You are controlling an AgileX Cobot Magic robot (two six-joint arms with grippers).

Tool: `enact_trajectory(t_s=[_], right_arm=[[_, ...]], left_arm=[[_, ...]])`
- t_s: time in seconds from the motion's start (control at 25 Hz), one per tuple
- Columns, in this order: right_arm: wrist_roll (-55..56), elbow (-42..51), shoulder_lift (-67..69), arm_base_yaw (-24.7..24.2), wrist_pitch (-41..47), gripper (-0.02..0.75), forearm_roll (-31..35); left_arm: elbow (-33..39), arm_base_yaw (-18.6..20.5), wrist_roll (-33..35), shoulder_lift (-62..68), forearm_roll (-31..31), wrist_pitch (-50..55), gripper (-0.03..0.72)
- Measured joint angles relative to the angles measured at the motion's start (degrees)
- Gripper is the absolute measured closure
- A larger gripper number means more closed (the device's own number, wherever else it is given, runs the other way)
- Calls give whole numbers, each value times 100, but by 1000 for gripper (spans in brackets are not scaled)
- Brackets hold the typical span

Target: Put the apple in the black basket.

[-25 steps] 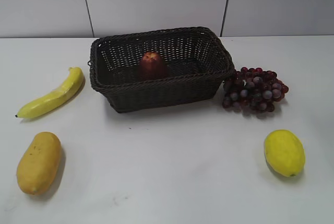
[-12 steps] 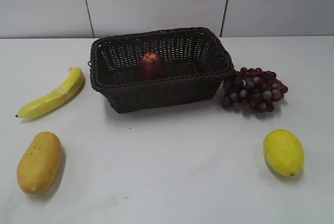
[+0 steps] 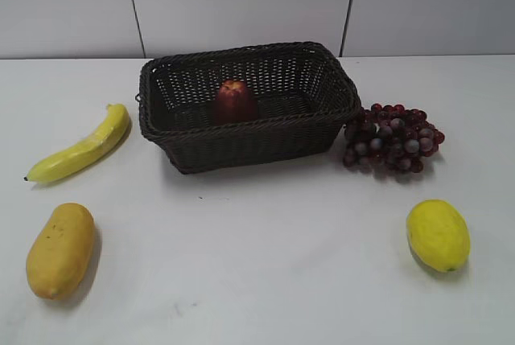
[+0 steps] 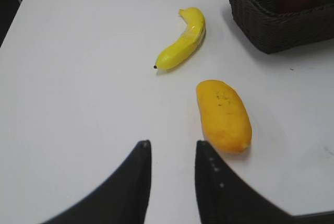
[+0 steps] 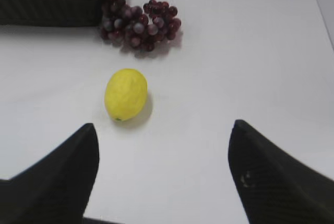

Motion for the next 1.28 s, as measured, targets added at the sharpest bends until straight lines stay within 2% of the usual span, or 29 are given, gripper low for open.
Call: enact_trajectory(t_s=[0.56, 0.96, 1.28], right_arm=[[-42, 16, -17, -20, 38, 155, 50], [-49, 22, -528, -1166, 44, 163, 50], [-42, 27, -588, -1255, 44, 164, 50]], left_arm=[[0, 0, 0, 0, 0, 0, 466], [0, 0, 0, 0, 0, 0, 466], [0, 0, 0, 0, 0, 0, 466]])
